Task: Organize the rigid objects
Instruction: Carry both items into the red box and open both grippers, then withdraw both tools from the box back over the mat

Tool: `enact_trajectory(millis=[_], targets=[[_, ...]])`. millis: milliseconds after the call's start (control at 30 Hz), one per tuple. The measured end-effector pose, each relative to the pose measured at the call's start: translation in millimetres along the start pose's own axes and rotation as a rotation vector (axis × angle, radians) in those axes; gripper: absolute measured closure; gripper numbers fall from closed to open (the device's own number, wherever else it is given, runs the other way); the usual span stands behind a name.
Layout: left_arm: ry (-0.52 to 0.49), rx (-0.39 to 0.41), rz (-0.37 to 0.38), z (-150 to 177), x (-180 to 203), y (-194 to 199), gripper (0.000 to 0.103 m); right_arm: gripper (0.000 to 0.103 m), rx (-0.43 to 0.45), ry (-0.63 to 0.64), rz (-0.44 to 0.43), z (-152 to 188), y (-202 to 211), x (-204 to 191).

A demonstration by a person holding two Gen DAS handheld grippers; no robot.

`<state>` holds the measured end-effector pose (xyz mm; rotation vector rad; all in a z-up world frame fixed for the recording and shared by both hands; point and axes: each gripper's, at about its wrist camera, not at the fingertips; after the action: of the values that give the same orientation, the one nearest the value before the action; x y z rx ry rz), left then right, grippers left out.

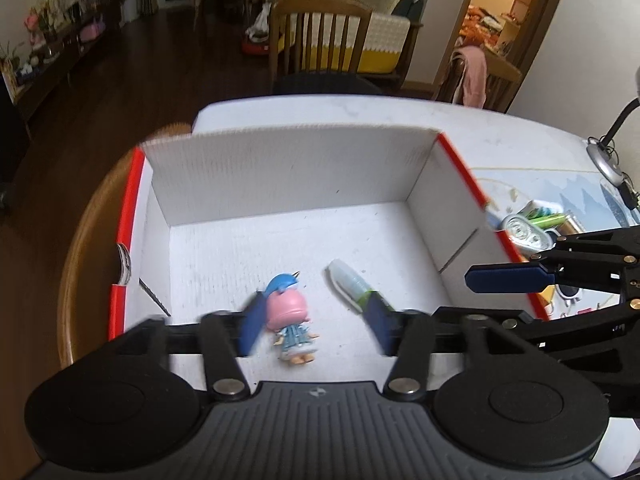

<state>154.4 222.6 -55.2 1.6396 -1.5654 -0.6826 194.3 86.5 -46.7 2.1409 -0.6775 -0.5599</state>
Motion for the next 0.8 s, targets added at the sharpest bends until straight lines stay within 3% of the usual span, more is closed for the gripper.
enact_trajectory(millis=[267, 333, 800], targets=[[-0.02, 0.057, -0.014, 6.7, 23.7, 29.4, 0.04, 0.053, 0.065, -0.012, -0.03, 12.1, 35.0, 4.1], [-0.017, 0.073, -0.017, 8.6, 29.2, 37.1, 0.039, 0.044, 0.084, -0.01, -0.034, 16.2, 45.4, 5.0], [-0.017, 0.188, -0.017, 26.0, 93.9, 78.0, 0.021, 0.014, 0.232, -0.027, -0.052, 58.6, 128.4, 35.5]])
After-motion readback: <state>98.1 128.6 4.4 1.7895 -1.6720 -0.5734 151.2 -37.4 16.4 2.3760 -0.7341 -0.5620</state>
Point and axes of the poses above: each gripper's, at about its wrist camera, not at the fingertips, and y roughly against the way its jaws point, x to its right, z to its underside
